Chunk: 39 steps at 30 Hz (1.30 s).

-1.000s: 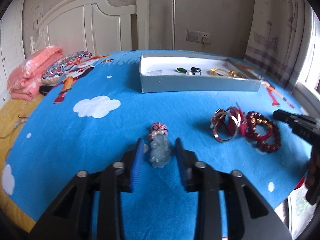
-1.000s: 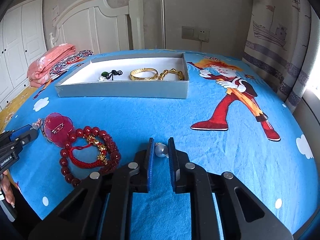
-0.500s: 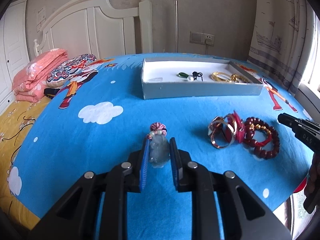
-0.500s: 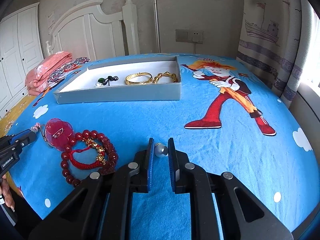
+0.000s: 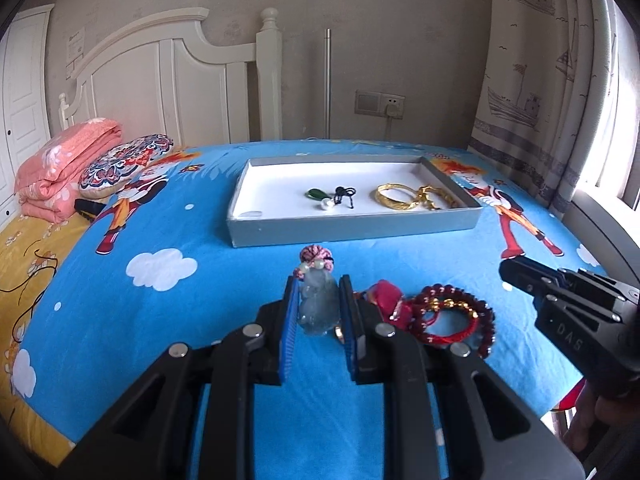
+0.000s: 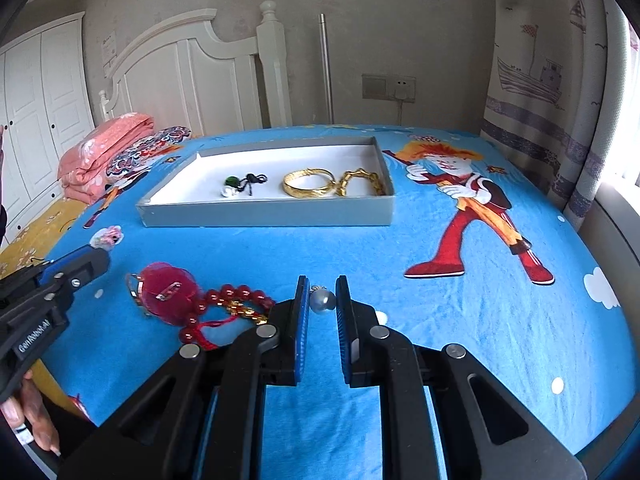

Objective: Organize jewelry
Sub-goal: 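Carry the glass charm and pearl over the white tray with both grippers, then lower charm and pearl into the tray and open both grippers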

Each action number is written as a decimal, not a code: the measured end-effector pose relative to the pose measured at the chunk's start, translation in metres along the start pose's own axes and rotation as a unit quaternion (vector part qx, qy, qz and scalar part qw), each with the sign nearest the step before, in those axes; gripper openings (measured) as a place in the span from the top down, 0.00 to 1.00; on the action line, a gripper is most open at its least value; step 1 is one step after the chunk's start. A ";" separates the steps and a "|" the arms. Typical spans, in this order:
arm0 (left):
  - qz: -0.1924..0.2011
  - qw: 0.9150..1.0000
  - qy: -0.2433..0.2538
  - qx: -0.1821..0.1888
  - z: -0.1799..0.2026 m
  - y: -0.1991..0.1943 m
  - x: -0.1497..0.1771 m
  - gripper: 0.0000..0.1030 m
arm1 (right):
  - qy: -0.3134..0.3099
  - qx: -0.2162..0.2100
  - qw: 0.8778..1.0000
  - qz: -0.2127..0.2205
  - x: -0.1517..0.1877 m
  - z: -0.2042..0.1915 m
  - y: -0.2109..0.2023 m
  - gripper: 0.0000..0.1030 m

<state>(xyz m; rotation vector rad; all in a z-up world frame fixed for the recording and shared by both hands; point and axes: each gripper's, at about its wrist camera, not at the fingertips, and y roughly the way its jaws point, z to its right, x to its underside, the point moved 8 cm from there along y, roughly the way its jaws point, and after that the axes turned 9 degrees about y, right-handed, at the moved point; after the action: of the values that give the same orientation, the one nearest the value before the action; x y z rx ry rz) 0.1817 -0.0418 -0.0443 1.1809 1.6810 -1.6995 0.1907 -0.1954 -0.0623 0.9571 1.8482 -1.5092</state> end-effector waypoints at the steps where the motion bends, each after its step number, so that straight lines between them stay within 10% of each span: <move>1: 0.002 1.000 0.002 0.001 0.003 -0.001 -0.002 0.81 | -0.001 -0.002 1.000 0.002 -0.001 -0.003 -0.002 0.87; 39: -0.024 0.999 0.025 -0.006 -0.022 0.109 -0.090 0.81 | -0.015 0.005 1.000 -0.009 -0.103 -0.022 0.092 0.87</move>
<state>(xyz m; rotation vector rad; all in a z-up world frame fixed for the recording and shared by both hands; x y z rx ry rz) 0.3232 -0.0570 -0.0279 1.1955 1.7604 -1.6985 0.3258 -0.1821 -0.0287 0.9193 1.8338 -1.5356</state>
